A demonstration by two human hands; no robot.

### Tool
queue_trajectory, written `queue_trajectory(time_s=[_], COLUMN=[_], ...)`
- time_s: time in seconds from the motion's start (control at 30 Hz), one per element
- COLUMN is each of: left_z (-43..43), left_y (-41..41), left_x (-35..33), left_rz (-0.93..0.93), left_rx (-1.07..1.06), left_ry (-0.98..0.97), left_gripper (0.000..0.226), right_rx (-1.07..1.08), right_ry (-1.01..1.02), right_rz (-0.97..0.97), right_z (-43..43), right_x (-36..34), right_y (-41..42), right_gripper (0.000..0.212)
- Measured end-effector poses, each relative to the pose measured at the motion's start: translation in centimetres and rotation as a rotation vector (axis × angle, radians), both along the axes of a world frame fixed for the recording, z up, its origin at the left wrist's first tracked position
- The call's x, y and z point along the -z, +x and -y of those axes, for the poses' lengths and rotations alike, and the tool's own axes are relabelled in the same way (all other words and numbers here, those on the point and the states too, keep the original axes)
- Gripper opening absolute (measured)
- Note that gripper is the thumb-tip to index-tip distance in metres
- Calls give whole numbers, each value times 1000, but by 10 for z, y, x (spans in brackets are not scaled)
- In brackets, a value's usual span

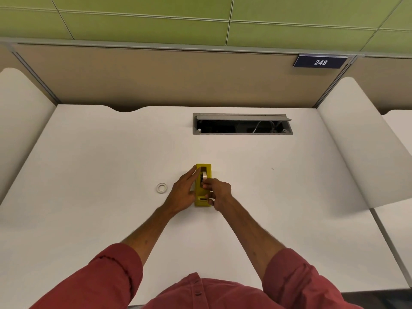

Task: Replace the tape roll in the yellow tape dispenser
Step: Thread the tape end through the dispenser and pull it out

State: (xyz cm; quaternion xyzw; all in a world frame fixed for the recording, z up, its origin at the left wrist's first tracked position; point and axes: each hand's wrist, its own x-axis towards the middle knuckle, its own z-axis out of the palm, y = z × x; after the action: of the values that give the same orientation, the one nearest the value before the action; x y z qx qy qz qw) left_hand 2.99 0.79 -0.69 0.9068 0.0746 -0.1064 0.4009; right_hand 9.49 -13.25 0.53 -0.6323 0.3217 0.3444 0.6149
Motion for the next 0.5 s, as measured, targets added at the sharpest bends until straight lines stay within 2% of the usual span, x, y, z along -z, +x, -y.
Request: queue_trajectory(time_s=[0.07,0.23,0.27,0.37,0.5], left_z=[-4,-8,-7,-4,-1], left_y=[-1,0,0,-3,-6], left_x=[-1,0,1,3,7], left_rz=[-23,-131,-133,-112,-102], left_rx=[62,260,265,240,208], left_ry=[15,208,235,267,258], left_gripper=[97,122,123,117,114], right_rx=[11,8,5,-2,-14], right_ry=[-4,-6,-11,-20,-39], right_rz=[-4,1,5,34,73], right_z=[-1,1,1,2,3], right_x=[0,1,1,4,6], right_y=[0,-1,-2,-2,-3], right_gripper=[17,4,2,18,22])
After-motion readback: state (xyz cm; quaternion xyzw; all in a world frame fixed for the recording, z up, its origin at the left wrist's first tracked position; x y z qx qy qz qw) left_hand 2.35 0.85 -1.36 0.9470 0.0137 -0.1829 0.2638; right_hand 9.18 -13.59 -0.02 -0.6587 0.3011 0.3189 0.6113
